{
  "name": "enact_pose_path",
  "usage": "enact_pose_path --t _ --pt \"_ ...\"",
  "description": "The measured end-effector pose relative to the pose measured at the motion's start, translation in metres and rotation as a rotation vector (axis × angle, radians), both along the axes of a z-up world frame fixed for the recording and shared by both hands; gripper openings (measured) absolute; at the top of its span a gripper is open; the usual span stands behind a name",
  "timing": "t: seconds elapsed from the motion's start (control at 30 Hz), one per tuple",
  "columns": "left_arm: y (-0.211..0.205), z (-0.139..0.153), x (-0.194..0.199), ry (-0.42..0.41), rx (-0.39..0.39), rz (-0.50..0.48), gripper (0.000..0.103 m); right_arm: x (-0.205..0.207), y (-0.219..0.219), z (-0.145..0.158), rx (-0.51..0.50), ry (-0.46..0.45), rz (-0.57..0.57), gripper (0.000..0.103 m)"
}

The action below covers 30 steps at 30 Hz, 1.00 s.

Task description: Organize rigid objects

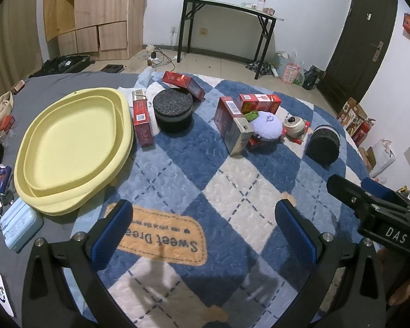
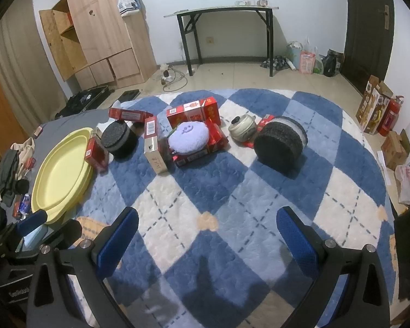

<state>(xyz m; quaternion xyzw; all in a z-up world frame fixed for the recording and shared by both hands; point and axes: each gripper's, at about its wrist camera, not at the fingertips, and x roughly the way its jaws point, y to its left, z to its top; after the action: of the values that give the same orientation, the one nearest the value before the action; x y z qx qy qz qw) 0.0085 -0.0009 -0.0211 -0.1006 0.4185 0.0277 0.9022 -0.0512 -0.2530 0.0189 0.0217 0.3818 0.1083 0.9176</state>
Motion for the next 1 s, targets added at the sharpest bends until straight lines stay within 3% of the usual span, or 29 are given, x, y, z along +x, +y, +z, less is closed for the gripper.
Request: enact_pose_path --t 0.6,0.8,1.0 --pt "-0.004 -0.008 0.009 0.025 -0.014 -0.004 0.103 0.01 -0.018 0.002 0.09 0.008 -0.047 0.103" --pt "-0.008 0.005 0.052 0.051 -0.063 -0.025 0.103 0.039 -0.064 0.009 0.157 0.044 -0.124 0.103" --pt "-0.023 0.001 0.118 0.077 -0.002 -0.039 0.103 0.091 -0.081 -0.008 -0.02 0.069 -0.026 0.103"
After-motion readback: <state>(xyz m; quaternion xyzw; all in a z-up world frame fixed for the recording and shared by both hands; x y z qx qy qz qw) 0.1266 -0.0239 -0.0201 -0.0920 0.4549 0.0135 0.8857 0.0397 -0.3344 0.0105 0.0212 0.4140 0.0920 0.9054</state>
